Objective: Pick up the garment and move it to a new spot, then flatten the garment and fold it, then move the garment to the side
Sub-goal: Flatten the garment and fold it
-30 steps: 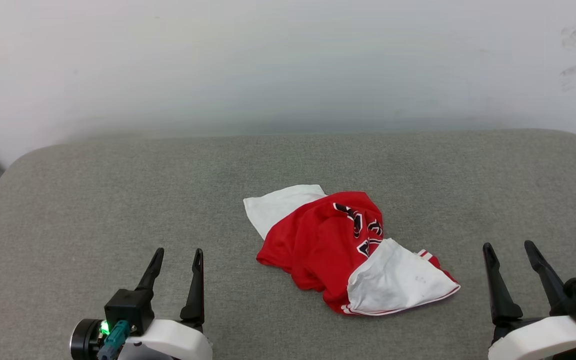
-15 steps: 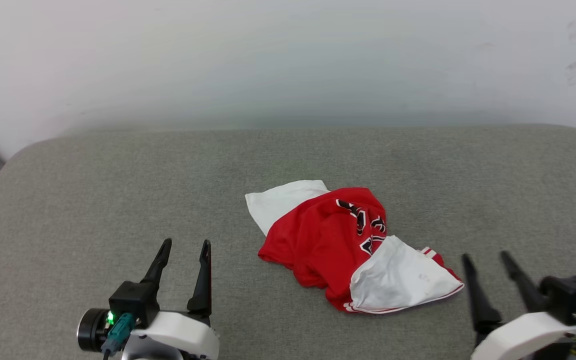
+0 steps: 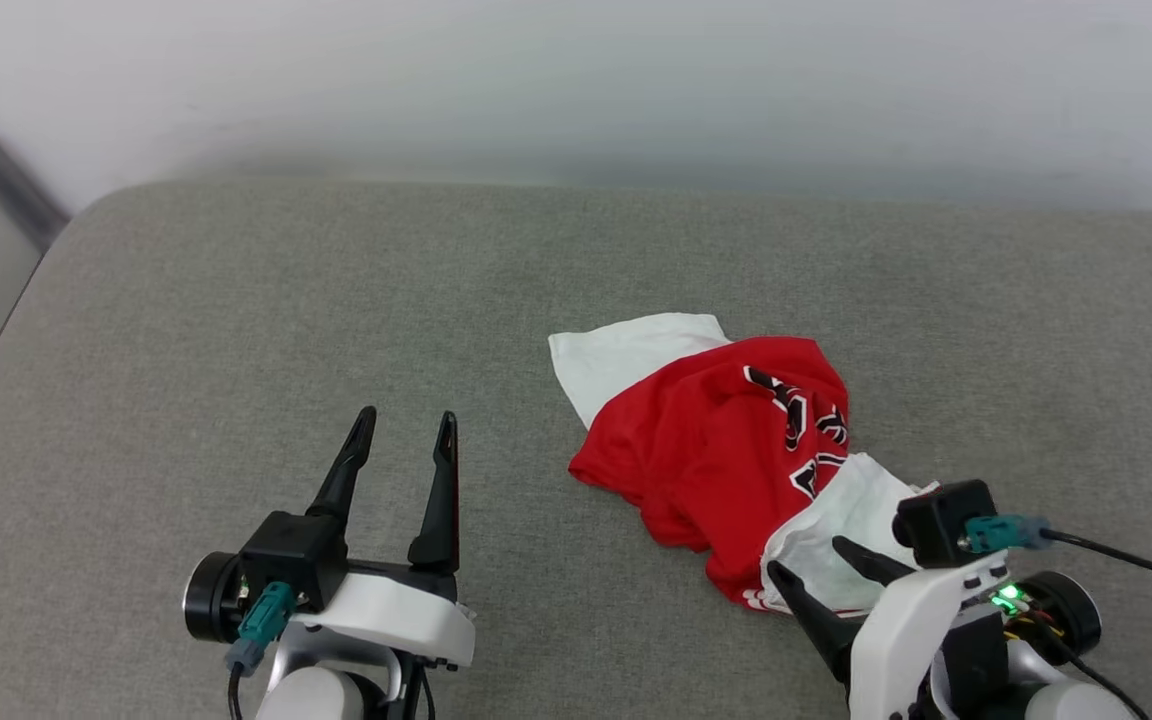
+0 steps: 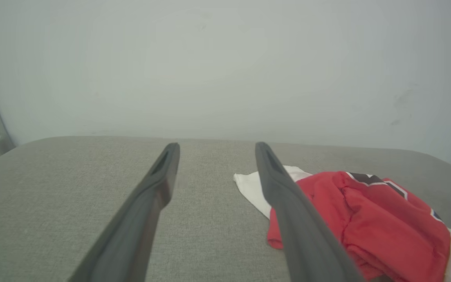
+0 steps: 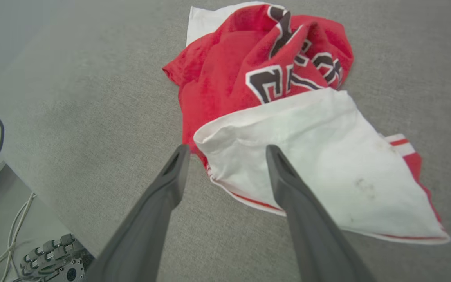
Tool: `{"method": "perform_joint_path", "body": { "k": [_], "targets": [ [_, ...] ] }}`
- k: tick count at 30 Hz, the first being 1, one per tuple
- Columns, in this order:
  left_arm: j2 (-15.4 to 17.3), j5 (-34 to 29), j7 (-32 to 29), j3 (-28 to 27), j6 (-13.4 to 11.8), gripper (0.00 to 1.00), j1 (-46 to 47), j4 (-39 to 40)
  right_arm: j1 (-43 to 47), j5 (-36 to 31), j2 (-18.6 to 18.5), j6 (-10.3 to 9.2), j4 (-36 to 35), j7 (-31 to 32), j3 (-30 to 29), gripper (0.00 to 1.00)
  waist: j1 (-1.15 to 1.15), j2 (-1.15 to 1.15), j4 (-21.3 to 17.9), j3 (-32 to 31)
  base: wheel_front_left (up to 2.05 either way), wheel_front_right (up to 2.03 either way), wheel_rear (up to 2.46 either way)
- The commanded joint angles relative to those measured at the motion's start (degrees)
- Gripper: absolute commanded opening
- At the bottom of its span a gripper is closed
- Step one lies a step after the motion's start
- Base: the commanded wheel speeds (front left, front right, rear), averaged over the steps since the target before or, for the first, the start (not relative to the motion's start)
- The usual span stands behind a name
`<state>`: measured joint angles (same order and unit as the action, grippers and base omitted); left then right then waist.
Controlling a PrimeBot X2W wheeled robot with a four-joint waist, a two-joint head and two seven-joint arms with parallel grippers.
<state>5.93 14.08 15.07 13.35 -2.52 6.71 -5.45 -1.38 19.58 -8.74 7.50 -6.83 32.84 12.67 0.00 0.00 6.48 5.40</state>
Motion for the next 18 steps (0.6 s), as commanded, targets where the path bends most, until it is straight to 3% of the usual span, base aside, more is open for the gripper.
{"method": "perform_joint_path", "body": {
  "k": [1,10,11,12,13,18],
  "targets": [
    [-0.3,-0.4,0.1,-0.2,0.3,1.0,0.7,0.3,-1.2,0.5,-0.7,-0.02,0.1,0.7,0.6,1.0,0.0,0.0,1.1,1.2,0.0,0.0,0.0],
    [-1.8,-1.5,0.1,-1.2,1.1,1.0,1.9,0.3,-5.7,0.2,-2.5,-0.02,3.2,3.2,2.7,1.0,0.0,0.0,2.1,4.3,0.0,0.0,0.0],
    [-1.9,-1.6,0.1,-1.3,1.3,1.0,1.9,0.2,-6.0,0.2,-2.4,-0.02,3.5,3.1,2.6,0.45,0.0,0.0,2.0,4.5,0.0,0.0,0.0],
    [-2.0,-1.7,0.1,-1.4,1.4,1.0,1.9,0.2,-6.2,0.1,-2.3,-0.02,3.7,3.0,2.5,0.28,0.0,0.0,1.9,4.6,0.0,0.0,0.0],
    [-2.1,-1.9,0.1,-1.6,1.4,1.0,1.9,0.2,-6.3,0.2,-2.2,-0.02,3.8,2.7,2.3,0.0,0.0,0.0,1.8,4.7,0.0,0.0,0.0],
    [-2.3,-2.4,0.1,-2.3,1.9,1.0,1.8,-0.2,-6.8,0.2,-1.7,-0.02,3.0,0.7,1.4,0.0,0.0,0.0,0.4,4.2,0.0,0.0,0.0]
  ]
}}
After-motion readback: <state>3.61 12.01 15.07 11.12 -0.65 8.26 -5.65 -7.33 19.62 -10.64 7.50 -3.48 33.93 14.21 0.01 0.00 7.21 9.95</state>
